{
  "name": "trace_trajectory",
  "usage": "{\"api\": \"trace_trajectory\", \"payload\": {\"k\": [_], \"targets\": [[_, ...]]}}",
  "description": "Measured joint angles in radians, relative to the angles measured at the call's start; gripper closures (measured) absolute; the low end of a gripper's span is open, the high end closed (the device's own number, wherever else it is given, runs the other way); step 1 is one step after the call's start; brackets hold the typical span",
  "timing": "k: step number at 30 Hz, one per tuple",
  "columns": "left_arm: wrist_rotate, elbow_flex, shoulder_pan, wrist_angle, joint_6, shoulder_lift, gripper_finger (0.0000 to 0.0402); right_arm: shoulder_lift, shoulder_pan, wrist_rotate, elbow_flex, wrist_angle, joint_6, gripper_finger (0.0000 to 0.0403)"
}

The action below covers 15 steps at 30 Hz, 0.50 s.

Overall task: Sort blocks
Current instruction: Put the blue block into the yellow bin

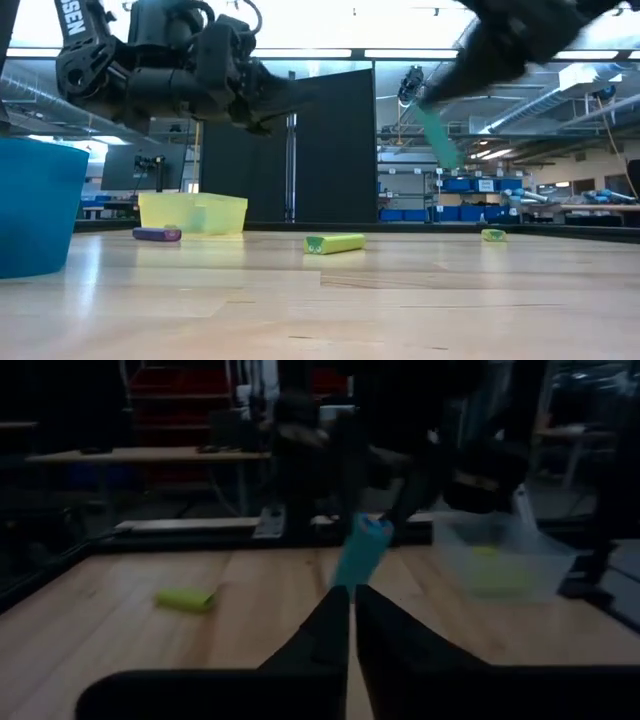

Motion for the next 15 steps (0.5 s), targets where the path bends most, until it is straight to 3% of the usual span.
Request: {"api": "trace_trajectory", "payload": {"k": [6,15], "targets": [[0.001,0.026,-0.036,-0.005,0.031,0.0,0.0316,0.0,-0.043,-0.052,0.0,0.336,-0.246,0.0293],[-0.032,0.135,-0.061,-0.113,0.047,0.0,0.0231,0.0,-0.056,-0.12,0.0,0.464,-0.318,0.0293]]}}
